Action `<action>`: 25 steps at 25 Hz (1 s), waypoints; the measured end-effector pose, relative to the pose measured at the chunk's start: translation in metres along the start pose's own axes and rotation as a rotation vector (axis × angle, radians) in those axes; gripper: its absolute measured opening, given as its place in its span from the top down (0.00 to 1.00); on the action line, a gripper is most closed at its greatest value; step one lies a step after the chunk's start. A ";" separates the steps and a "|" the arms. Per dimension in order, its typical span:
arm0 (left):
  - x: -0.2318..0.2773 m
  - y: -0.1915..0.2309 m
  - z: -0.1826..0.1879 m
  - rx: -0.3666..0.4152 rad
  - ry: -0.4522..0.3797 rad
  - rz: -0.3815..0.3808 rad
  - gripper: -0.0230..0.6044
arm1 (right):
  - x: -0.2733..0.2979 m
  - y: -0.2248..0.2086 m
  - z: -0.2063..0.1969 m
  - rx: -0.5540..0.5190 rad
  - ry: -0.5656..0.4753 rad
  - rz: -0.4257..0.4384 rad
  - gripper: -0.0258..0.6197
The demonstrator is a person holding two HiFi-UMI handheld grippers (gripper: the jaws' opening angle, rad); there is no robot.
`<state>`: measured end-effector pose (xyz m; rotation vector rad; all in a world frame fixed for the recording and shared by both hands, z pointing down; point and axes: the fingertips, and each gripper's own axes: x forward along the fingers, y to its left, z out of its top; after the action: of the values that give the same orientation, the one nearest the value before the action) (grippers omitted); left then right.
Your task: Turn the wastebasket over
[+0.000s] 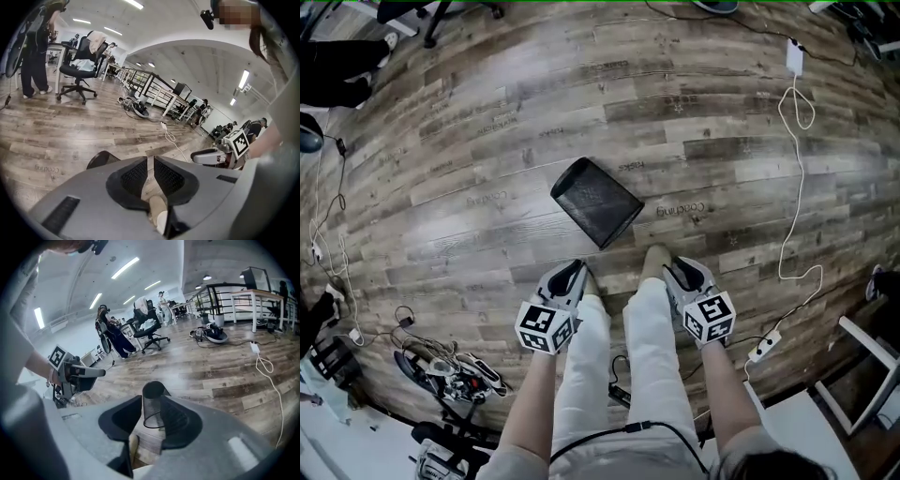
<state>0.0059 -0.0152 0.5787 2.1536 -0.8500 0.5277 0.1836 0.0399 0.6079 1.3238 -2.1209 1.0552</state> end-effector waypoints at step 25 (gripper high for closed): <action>0.140 0.108 -0.150 0.056 0.015 0.320 0.86 | 0.211 -0.111 -0.123 -0.335 0.174 0.020 0.71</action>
<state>0.0114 -0.0113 0.8105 2.0702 -1.1932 0.7334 0.1818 -0.0115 0.8709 1.0163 -2.0718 0.7497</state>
